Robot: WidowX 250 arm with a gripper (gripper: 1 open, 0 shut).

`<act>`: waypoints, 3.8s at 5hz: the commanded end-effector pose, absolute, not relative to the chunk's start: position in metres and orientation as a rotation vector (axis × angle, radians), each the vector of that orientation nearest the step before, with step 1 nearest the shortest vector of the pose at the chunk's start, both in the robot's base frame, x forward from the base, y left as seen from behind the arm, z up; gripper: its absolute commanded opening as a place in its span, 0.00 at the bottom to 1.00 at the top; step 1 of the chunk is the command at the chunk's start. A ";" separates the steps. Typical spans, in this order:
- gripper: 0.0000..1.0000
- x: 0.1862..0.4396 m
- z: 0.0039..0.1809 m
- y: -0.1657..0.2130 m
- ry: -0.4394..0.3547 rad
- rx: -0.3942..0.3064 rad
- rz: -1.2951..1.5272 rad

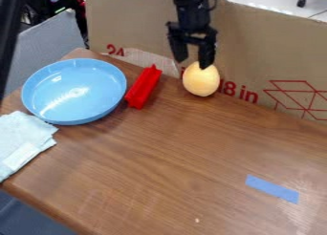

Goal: Move the yellow ball to the left side of the table

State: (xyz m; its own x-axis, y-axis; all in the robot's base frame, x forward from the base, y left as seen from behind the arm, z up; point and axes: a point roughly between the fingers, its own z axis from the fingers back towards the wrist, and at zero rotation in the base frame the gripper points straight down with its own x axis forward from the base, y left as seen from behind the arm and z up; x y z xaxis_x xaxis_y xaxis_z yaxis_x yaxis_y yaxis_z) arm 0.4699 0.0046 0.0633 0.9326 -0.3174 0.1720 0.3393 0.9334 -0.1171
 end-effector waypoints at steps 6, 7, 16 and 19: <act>1.00 0.451 0.084 0.002 -0.252 -0.152 -0.403; 1.00 0.457 0.082 -0.010 -0.252 -0.144 -0.408; 1.00 0.443 0.088 -0.026 -0.190 -0.181 -0.393; 1.00 0.424 0.093 -0.026 -0.227 -0.163 -0.390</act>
State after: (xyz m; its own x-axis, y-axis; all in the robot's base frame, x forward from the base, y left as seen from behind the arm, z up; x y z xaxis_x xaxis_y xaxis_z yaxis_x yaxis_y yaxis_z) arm 0.4191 -0.0297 0.0531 0.9213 -0.3550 0.1585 0.3783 0.9125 -0.1555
